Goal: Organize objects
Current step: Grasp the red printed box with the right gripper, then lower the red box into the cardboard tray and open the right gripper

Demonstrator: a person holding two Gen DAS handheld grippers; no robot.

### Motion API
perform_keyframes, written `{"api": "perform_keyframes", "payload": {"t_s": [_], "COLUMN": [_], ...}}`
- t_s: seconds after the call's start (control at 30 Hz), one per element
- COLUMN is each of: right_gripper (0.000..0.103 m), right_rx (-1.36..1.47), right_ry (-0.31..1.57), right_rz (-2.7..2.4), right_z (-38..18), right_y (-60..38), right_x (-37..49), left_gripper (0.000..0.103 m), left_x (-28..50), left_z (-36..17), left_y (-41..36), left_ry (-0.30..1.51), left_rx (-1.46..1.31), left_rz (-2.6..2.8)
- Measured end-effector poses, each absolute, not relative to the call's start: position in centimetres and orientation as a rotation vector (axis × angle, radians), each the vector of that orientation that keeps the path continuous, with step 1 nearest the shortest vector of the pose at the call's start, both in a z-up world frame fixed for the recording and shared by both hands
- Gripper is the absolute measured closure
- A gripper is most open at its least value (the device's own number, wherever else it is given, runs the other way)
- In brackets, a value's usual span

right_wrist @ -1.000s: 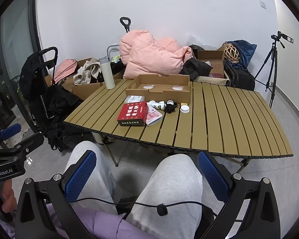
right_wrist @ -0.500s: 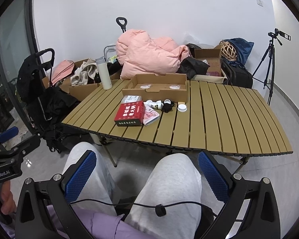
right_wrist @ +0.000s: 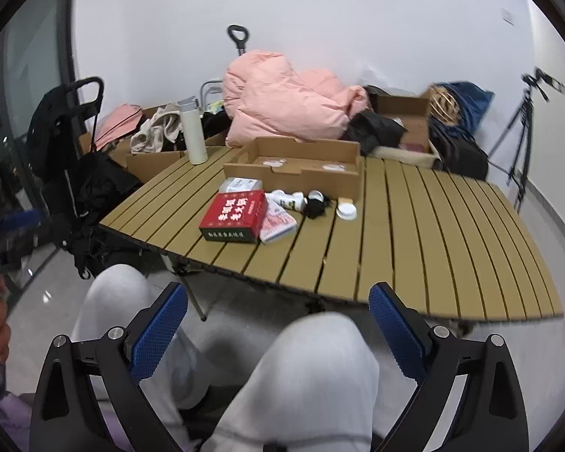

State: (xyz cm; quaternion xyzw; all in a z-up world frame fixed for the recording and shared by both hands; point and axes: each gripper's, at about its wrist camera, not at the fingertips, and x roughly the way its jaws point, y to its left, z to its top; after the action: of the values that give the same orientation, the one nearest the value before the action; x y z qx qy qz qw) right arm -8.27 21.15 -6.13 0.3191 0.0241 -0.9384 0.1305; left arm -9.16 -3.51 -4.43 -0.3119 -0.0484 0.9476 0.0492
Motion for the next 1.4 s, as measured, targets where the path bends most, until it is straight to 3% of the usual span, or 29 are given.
{"api": "perform_keyframes", "payload": {"t_s": [0.07, 0.2, 0.27, 0.43, 0.53, 0.63, 0.7, 0.77, 0.8, 0.87, 1.23, 1.4], "right_gripper": [0.004, 0.005, 0.021, 0.032, 0.043, 0.06, 0.062, 0.063, 0.064, 0.07, 0.071, 0.071], "right_rx": [0.913, 1.026, 1.065, 1.16, 1.248, 1.327, 1.356, 1.342, 1.341, 1.341, 1.156, 1.043], "right_ry": [0.054, -0.042, -0.031, 0.055, 0.027, -0.016, -0.035, -0.06, -0.063, -0.099, -0.05, -0.121], "right_rz": [-2.68, -2.58, -2.569, -2.496, -2.439, -2.371, -2.334, -2.313, -2.309, -2.283, -2.375, -2.423], "right_z": [-6.7, -8.0, -8.4, -11.6, -14.7, -17.4, -18.5, -19.1, -19.2, -19.2, -12.9, -7.9], "right_y": [20.7, 19.8, 18.6, 14.2, 12.6, 11.9, 11.9, 12.0, 12.0, 12.2, 12.6, 14.1], "right_x": [-10.4, -16.9, -20.2, -28.5, -32.7, -35.2, -36.0, -36.2, -36.2, -36.3, -35.1, -39.6], "left_gripper": [0.0, 0.0, 0.002, 0.007, 0.021, 0.024, 0.039, 0.042, 0.053, 0.056, 0.054, 0.054], "left_x": [-12.2, -18.7, -21.6, -28.3, -31.2, -33.4, -34.6, -35.2, -35.2, -34.8, -34.6, -39.8], "left_z": [-5.5, -7.9, -9.2, -12.1, -14.7, -17.5, -19.2, -19.9, -19.8, -19.4, -12.4, -6.6], "left_y": [-4.1, -3.8, -3.7, -3.1, -1.7, -1.8, -2.3, -3.0, -3.2, -3.2, -2.9, -0.8], "left_ry": [-0.176, -0.037, -0.012, -0.046, 0.036, -0.1, -0.246, -0.345, -0.374, -0.386, -0.443, -0.318], "left_rx": [-1.032, -1.167, -1.177, -1.187, -1.253, -1.398, -1.482, -1.495, -1.487, -1.467, -1.26, -1.139], "left_rz": [2.827, 2.851, 2.846, 2.712, 2.642, 2.499, 2.387, 2.339, 2.33, 2.339, 2.409, 2.489]}}
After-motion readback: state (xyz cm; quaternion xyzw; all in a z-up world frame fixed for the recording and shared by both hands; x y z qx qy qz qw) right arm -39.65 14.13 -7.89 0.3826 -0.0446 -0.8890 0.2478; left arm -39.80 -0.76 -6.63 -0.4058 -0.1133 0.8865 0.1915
